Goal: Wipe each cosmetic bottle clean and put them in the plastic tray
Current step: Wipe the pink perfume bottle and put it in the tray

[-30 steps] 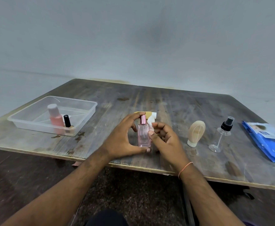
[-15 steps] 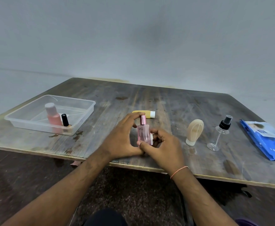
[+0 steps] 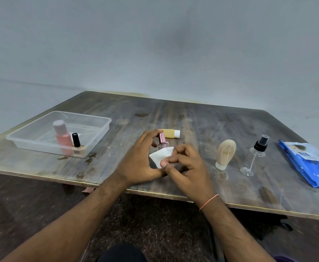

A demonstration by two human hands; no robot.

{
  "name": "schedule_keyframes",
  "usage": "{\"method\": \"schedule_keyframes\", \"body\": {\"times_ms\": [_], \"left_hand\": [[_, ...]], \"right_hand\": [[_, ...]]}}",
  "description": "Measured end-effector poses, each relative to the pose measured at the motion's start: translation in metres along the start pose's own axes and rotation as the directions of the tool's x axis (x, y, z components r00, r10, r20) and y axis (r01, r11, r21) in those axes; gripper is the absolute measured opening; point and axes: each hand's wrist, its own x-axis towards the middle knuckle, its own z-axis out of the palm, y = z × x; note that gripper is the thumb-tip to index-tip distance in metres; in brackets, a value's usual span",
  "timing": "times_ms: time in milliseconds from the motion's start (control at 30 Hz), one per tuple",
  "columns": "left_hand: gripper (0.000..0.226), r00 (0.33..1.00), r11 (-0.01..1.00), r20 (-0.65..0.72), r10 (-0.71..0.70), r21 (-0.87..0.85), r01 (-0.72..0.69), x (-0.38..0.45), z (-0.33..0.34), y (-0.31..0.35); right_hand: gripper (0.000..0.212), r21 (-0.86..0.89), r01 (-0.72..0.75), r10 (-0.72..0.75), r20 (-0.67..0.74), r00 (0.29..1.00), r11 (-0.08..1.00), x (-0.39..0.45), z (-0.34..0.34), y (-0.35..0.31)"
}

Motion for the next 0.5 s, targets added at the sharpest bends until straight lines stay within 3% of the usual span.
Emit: {"method": "schedule_keyframes", "body": {"times_ms": [233,500], "left_hand": [[0.103,0.999,0.999,0.012,0.047,0.005,-0.047,-0.0012,-0.0014,0.0067],[0.107,0.998,0.999,-0.054,-0.022,-0.039,0.020,-0.0009,-0.0018,-0.0016]], "right_hand": [[0.008,0.044,-0.136,0.138,-0.051,0.989,0.990,0.0038,-0.0026,0.0003],[0.017,0.062,-0.130,0.133,-0.046,0.990,0.990,0.0018,-0.0036,0.0004]]}}
